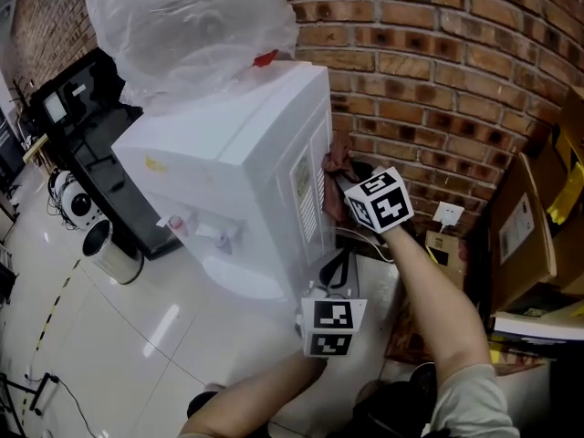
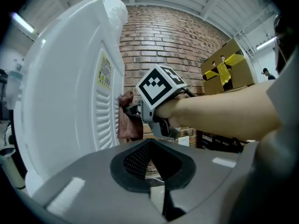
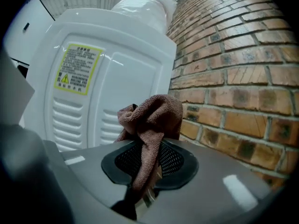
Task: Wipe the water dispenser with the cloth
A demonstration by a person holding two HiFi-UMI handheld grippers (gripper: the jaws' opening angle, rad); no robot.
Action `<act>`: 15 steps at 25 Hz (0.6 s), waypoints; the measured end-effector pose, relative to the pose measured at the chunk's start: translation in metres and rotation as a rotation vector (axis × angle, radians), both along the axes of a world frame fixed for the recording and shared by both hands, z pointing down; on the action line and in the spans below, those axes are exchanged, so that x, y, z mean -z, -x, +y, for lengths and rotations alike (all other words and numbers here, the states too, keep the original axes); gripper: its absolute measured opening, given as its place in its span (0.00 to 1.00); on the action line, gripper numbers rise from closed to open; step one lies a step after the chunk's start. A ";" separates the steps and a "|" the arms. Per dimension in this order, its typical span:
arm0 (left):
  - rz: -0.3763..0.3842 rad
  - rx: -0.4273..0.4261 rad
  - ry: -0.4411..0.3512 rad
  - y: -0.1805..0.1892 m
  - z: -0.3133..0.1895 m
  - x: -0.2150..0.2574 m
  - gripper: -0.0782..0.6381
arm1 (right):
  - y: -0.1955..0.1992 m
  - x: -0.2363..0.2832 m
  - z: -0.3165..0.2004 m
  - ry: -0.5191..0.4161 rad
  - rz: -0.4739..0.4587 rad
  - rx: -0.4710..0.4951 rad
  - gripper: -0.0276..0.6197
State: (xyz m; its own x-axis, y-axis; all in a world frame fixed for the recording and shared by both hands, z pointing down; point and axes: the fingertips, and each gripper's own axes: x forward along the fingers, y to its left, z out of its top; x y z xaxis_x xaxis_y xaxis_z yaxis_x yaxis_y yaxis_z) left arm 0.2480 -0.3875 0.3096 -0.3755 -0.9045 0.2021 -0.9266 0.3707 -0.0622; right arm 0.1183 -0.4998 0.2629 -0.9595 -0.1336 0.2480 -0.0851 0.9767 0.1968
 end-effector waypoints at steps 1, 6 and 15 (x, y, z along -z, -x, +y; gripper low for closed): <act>0.005 0.000 0.003 0.000 0.001 -0.007 0.11 | 0.000 -0.010 0.000 0.008 0.008 0.000 0.19; 0.056 0.021 0.033 -0.002 0.011 -0.048 0.11 | -0.002 -0.053 0.001 0.035 0.042 0.007 0.19; 0.073 0.028 0.098 0.003 0.011 -0.111 0.11 | -0.004 -0.138 0.006 0.057 0.147 0.028 0.19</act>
